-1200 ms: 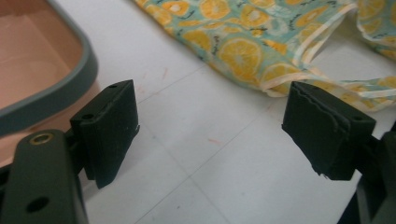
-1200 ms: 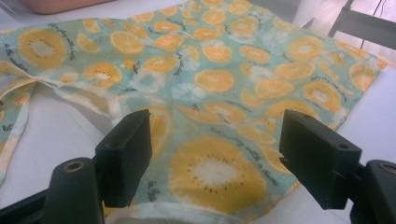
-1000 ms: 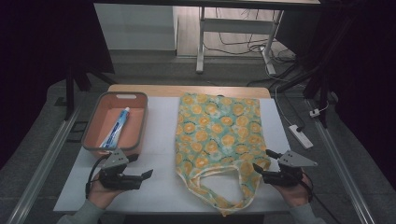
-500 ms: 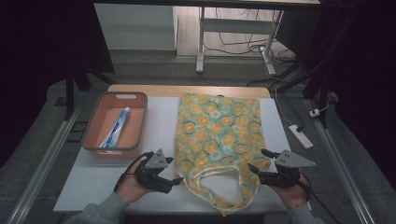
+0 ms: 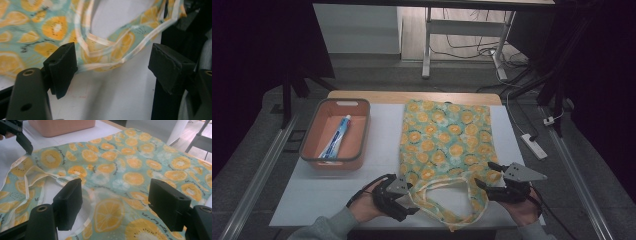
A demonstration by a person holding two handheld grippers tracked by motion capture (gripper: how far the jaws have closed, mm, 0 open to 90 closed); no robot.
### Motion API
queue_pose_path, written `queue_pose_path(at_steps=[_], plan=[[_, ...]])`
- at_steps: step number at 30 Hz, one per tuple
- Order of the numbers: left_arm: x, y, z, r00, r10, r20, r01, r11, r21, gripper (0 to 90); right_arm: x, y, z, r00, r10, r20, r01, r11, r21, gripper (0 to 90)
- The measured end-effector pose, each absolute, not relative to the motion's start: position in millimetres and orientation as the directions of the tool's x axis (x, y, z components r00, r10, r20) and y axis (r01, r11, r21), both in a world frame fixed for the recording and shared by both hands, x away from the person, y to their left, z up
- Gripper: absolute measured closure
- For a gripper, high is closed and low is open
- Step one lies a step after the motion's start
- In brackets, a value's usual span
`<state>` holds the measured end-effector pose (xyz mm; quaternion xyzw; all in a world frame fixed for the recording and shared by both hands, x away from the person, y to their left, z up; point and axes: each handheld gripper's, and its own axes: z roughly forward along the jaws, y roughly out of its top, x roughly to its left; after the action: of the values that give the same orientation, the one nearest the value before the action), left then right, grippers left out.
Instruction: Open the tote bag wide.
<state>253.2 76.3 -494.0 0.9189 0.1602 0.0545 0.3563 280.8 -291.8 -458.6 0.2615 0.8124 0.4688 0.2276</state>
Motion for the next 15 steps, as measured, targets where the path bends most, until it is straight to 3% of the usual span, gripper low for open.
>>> queue_pose_path(at_steps=[8, 9, 10, 12, 13, 15], plan=[[259, 68, -510, 0.935, 0.355, 0.013, 0.270, -0.732, 0.626, 38.7, 282, -288, -463, -0.770, 0.628, -0.117, 0.221, 0.434, 0.873, 27.4], [260, 69, -511, 0.935, 0.355, 0.018, 0.267, -0.733, 0.626, 49.9, 282, -288, -464, -0.772, 0.626, -0.116, 0.222, 0.436, 0.872, 27.5], [260, 69, -511, 0.934, 0.356, 0.021, 0.265, -0.732, 0.628, 49.9, 282, -288, -464, -0.772, 0.626, -0.116, 0.222, 0.436, 0.872, 27.5], [261, 70, -512, 0.933, 0.360, 0.021, 0.268, -0.731, 0.628, 63.2, 282, -287, -464, -0.773, 0.624, -0.116, 0.224, 0.439, 0.870, 27.6], [261, 70, -512, 0.932, 0.362, 0.026, 0.268, -0.733, 0.625, 74.1, 282, -287, -465, -0.774, 0.623, -0.118, 0.224, 0.442, 0.868, 27.7], [263, 72, -511, 0.929, 0.368, 0.023, 0.273, -0.727, 0.630, 83.7, 282, -287, -465, -0.774, 0.622, -0.118, 0.224, 0.444, 0.868, 27.7]])
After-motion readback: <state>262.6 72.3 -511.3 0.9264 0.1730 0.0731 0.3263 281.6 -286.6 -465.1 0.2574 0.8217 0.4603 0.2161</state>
